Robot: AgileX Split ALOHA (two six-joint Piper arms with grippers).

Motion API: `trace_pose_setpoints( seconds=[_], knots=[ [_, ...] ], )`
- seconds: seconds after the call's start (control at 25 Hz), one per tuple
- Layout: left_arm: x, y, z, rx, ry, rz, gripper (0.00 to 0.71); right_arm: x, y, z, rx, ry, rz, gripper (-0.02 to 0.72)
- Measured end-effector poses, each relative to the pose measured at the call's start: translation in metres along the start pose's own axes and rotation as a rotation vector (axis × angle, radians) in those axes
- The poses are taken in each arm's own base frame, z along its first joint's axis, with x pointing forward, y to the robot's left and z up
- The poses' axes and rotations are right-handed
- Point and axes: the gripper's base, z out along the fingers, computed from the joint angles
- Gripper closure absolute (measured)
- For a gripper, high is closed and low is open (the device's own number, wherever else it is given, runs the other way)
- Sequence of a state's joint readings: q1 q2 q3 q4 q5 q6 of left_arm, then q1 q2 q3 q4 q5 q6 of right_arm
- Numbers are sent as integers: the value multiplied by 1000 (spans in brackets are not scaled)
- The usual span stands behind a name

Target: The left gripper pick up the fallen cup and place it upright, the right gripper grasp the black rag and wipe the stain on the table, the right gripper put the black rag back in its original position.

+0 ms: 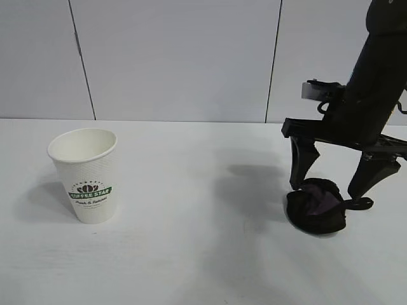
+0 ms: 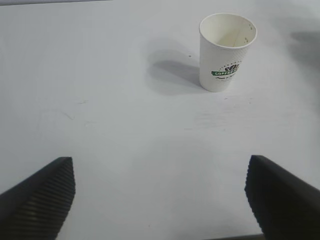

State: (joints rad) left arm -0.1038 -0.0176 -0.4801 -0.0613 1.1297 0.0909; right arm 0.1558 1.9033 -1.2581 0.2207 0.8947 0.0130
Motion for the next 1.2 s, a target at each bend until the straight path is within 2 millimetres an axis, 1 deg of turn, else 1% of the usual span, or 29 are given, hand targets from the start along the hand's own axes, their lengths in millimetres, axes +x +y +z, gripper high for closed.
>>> trace_pose_setpoints(
  seconds=[0.12,0.2,0.28,0.36,0.4,0.48,0.56,0.64,0.68,0.8,0.92,0.96,1.0,1.08,1.2],
  knots=[
    [0,0,0,0,0,0,47,3,5,-32,-14,-86,-16,105],
    [0,0,0,0,0,0,47,9,10,-63,-27,-160,-32,105],
    [0,0,0,0,0,0,47,20,14,-95,-38,-226,-58,105],
    [0,0,0,0,0,0,47,35,18,-131,-49,-313,-102,105],
    [0,0,0,0,0,0,47,43,20,-145,-53,-347,-117,105],
    [0,0,0,0,0,0,47,65,21,-180,-49,-435,-147,105],
    [0,0,0,0,0,0,47,89,18,-209,-1,-508,-177,105],
    [0,0,0,0,0,0,47,119,7,-239,123,-587,-181,105],
    [0,0,0,0,0,0,47,132,-1,-251,204,-611,-163,105],
    [0,0,0,0,0,0,47,182,-24,-288,429,-711,-74,105],
    [0,0,0,0,0,0,47,233,-41,-317,564,-851,5,105],
    [0,0,0,0,0,0,47,251,-45,-325,582,-907,28,105],
    [0,0,0,0,0,0,47,268,-48,-331,588,-956,49,105],
    [0,0,0,0,0,0,47,306,-53,-341,574,-1072,99,105],
    [0,0,0,0,0,0,47,354,-57,-344,484,-1214,139,105]
  ],
)
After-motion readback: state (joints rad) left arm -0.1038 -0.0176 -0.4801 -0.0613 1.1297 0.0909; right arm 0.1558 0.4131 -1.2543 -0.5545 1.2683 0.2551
